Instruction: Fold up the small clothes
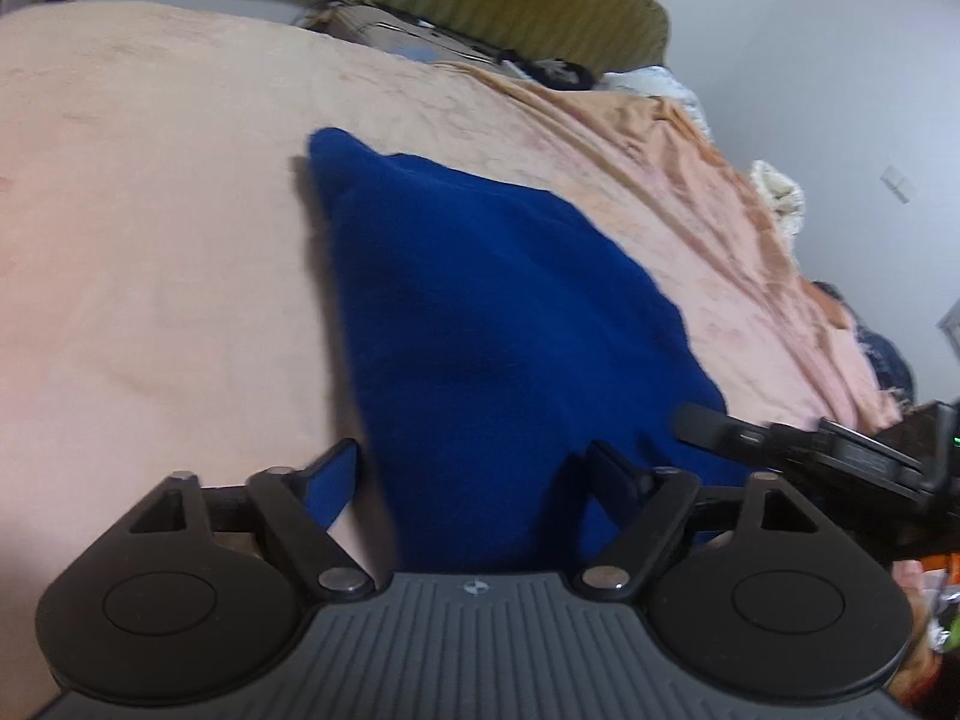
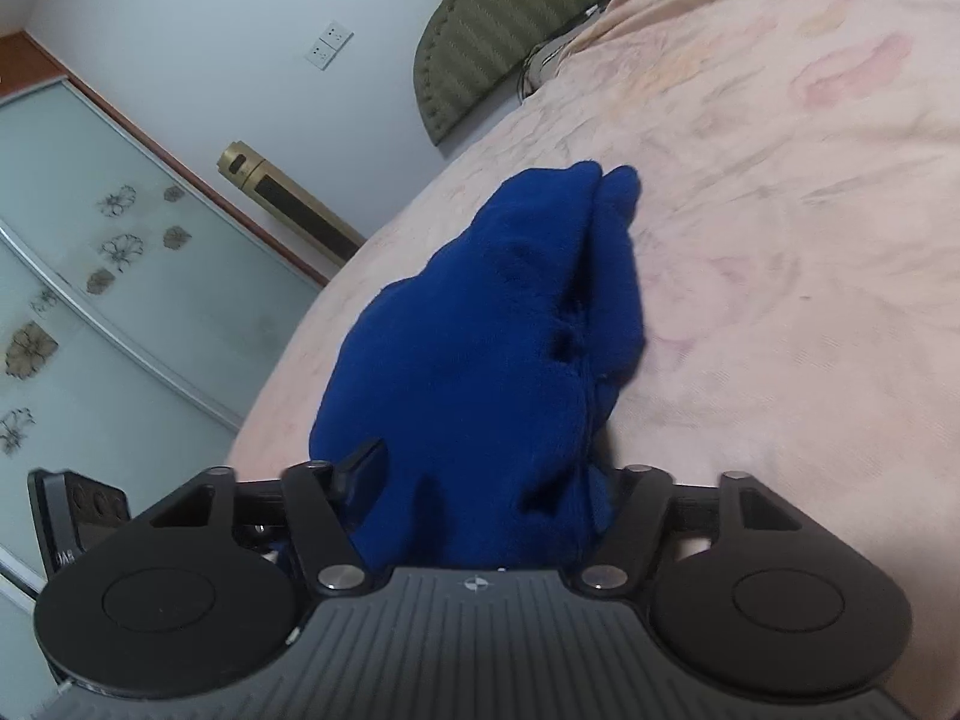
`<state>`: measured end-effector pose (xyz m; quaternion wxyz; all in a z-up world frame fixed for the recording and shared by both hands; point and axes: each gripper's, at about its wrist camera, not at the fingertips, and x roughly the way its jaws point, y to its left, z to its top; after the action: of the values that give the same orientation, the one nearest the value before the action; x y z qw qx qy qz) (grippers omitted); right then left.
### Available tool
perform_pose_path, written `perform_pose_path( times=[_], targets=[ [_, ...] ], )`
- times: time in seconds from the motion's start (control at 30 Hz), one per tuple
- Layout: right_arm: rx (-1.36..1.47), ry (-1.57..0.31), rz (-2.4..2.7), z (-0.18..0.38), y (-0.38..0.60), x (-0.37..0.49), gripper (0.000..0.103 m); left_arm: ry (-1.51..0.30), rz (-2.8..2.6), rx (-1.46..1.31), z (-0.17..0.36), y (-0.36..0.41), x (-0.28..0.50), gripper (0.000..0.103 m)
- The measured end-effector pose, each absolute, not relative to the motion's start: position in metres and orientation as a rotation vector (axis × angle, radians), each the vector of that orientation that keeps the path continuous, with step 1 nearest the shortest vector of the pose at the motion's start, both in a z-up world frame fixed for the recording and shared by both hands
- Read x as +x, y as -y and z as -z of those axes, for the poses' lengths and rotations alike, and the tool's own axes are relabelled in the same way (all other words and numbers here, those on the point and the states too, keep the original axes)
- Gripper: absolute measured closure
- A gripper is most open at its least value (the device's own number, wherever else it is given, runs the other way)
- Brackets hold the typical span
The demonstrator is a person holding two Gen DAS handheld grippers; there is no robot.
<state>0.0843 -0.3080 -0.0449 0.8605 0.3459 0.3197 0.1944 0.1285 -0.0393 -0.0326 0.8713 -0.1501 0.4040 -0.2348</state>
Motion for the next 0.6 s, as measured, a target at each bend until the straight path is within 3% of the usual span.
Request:
perform_pose_path(
  times=[0.07, 0.1, 0.13, 0.2, 0.47, 0.6],
  targets=[
    [0.758, -0.676, -0.403, 0.049, 0.306, 0.096, 0.058, -0.846, 0.471, -0.291, 0.033, 0.044, 0.132, 0.058],
    [0.77, -0.681, -0.392, 0.051, 0.306, 0.1, 0.07, -0.858, 0.464, -0.279, 0.033, 0.045, 0.134, 0.074],
    [0.777, -0.689, -0.374, 0.054, 0.304, 0.106, 0.079, -0.869, 0.468, -0.286, 0.033, 0.043, 0.135, 0.079],
    [0.807, -0.69, -0.357, 0.059, 0.303, 0.109, 0.081, -0.875, 0.474, -0.311, 0.033, 0.037, 0.135, 0.086],
    [0.843, -0.677, -0.388, 0.054, 0.284, 0.083, 0.084, -0.829, 0.43, -0.212, 0.006, 0.024, 0.117, 0.09],
    [0.776, -0.708, -0.352, 0.055, 0.275, 0.072, 0.082, -0.876, 0.391, -0.145, 0.007, 0.029, 0.111, 0.084]
  ],
)
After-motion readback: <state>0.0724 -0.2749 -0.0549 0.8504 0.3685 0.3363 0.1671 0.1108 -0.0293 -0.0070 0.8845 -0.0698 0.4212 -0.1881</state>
